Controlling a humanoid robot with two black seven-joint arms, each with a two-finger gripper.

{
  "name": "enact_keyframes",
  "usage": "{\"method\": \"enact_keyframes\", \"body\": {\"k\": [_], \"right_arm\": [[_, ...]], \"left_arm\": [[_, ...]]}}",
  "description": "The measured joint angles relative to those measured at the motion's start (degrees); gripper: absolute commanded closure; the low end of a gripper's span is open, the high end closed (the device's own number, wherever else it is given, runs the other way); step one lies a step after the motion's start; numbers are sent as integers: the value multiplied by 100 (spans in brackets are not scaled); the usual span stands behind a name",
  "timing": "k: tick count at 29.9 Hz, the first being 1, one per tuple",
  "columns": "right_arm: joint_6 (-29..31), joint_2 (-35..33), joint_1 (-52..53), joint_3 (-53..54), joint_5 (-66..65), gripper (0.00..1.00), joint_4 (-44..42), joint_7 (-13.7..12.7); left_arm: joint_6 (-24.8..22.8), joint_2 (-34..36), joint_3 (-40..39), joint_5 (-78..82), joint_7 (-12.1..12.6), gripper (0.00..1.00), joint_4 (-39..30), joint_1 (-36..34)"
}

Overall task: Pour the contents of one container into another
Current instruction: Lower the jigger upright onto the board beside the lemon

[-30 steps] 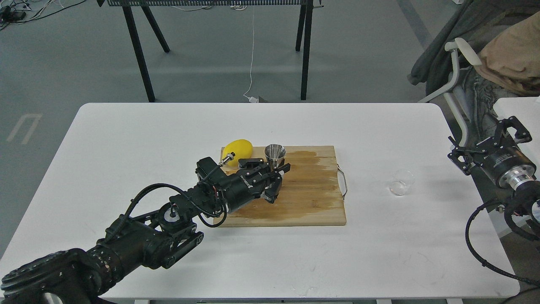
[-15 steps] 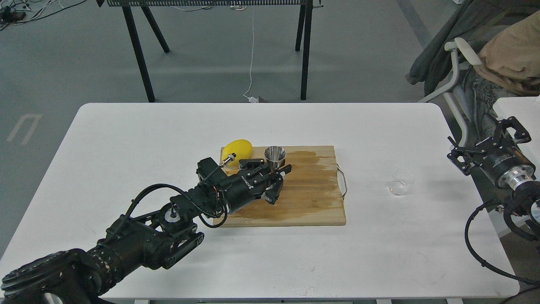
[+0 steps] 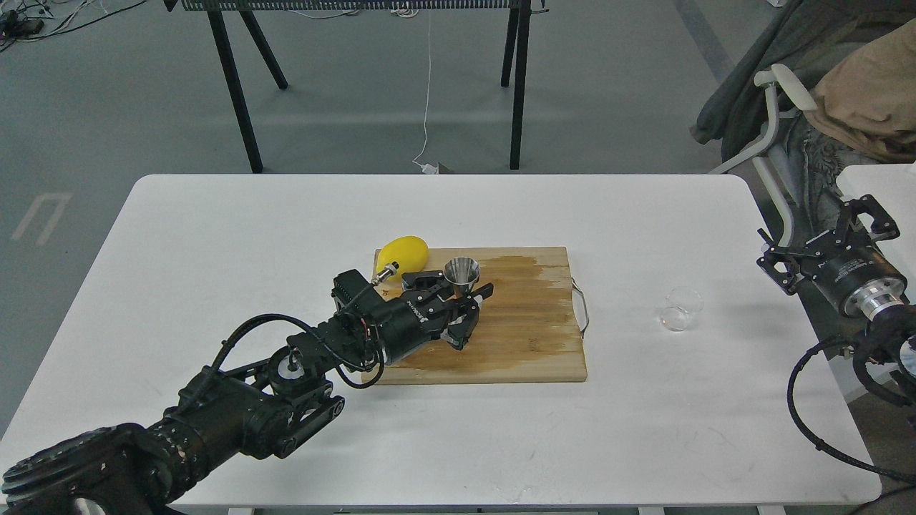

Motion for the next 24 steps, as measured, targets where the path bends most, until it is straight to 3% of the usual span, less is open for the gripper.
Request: {"method": "enact_keyframes", "body": {"k": [8, 24], "right_arm": [[0, -26, -20, 0, 2, 1, 3, 0], [0, -28, -47, 8, 2, 1, 3, 0]], "left_arm": [[0, -1, 475, -207, 0, 65, 40, 10], [0, -1, 487, -434, 0, 71, 76, -147]]}}
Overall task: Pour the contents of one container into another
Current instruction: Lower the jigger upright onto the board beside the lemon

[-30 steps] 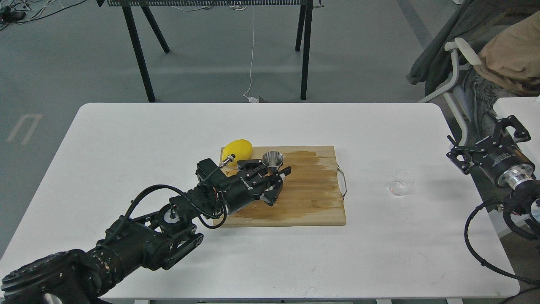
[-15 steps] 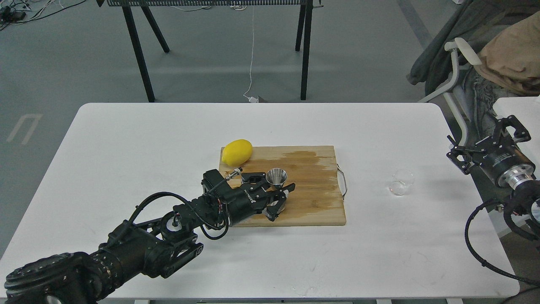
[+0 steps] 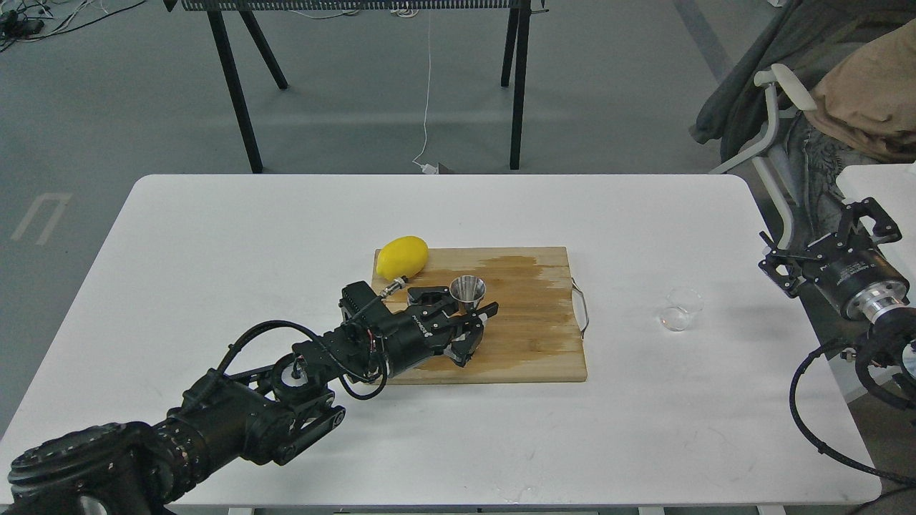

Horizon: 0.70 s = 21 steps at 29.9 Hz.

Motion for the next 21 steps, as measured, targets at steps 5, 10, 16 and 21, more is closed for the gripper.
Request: {"method": "enact_keyframes", "body": {"k": [5, 10, 16, 21], "right_arm": [[0, 1, 0, 1, 0, 1, 0, 0], [0, 10, 0, 1, 0, 1, 0, 0], [0, 11, 0, 1, 0, 1, 17, 0], [0, 11, 0, 1, 0, 1, 18, 0]], "left_arm": [[0, 0, -7, -122, 0, 69, 19, -42], [0, 1, -8, -206, 0, 66, 172, -44], [0, 0, -1, -210, 0, 64, 213, -44], [0, 0, 1, -203, 0, 59, 214, -45]]}}
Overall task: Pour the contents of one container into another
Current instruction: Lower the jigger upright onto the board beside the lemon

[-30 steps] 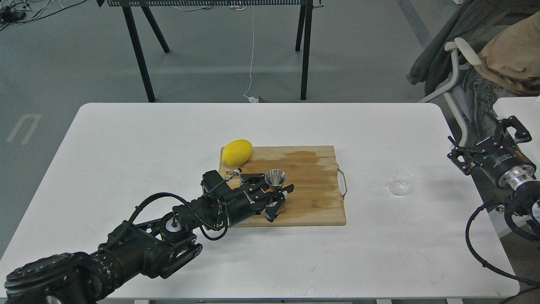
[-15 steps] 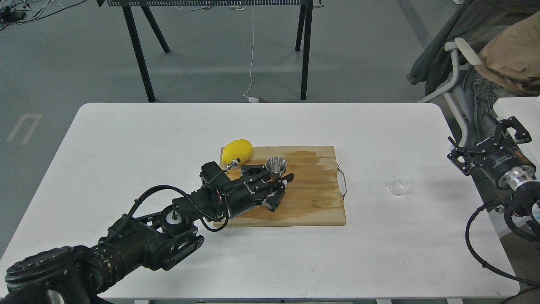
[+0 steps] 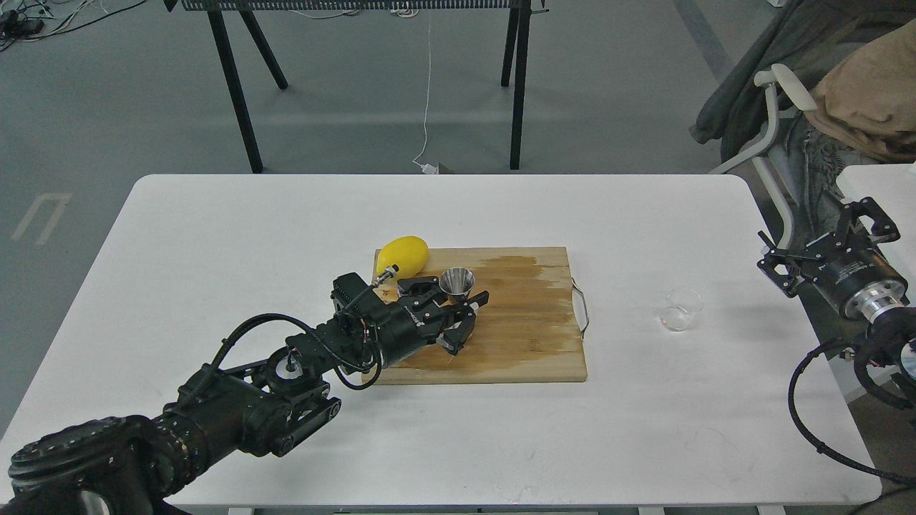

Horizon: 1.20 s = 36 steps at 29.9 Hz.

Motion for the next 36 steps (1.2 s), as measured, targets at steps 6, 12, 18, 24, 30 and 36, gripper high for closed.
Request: {"method": "enact_keyframes", "body": {"k": [6, 12, 18, 24, 30, 36], "right_arm": [[0, 0, 0, 0, 0, 1, 0, 0], [0, 0, 0, 0, 0, 1, 0, 0], [0, 0, 0, 0, 0, 1, 0, 0], [0, -15, -6, 0, 0, 1, 29, 0], [0, -17, -9, 0, 0, 1, 36, -1], [0, -30, -9, -1, 0, 1, 43, -1]], "left_arm": [[0, 0, 6, 10, 0, 52, 0, 0], [0, 0, 21, 11, 0, 39, 0, 4], [0, 0, 35, 12, 0, 12, 0, 53], [0, 0, 35, 15, 0, 8, 0, 77], [0, 0, 43, 20, 0, 8, 0, 122], [0, 0, 45, 21, 0, 8, 0, 245]]}}
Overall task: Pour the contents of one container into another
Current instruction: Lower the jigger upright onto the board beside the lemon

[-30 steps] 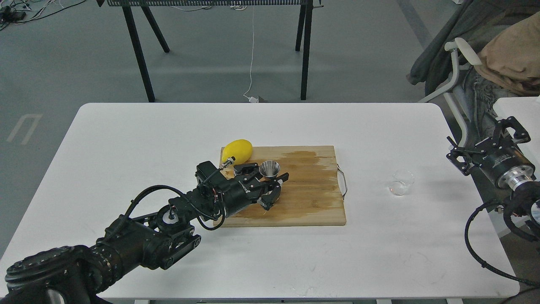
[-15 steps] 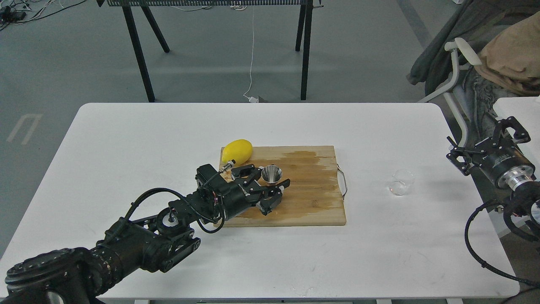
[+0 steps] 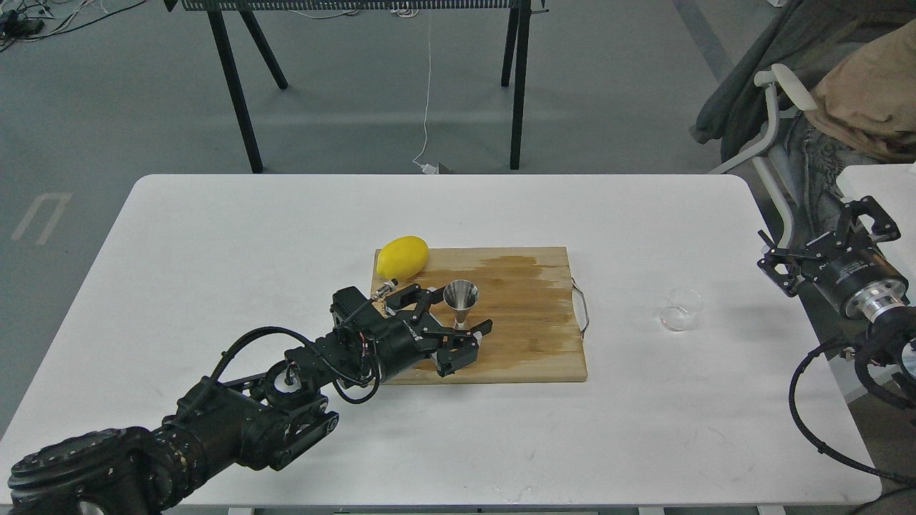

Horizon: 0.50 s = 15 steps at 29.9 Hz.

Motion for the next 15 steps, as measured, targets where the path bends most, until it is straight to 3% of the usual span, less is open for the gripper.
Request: {"method": "enact_keyframes", "body": {"k": [15], "right_arm": [[0, -5, -8, 0, 8, 1, 52, 0]], "left_arm": [[0, 0, -10, -9, 0, 8, 1, 130]]}}
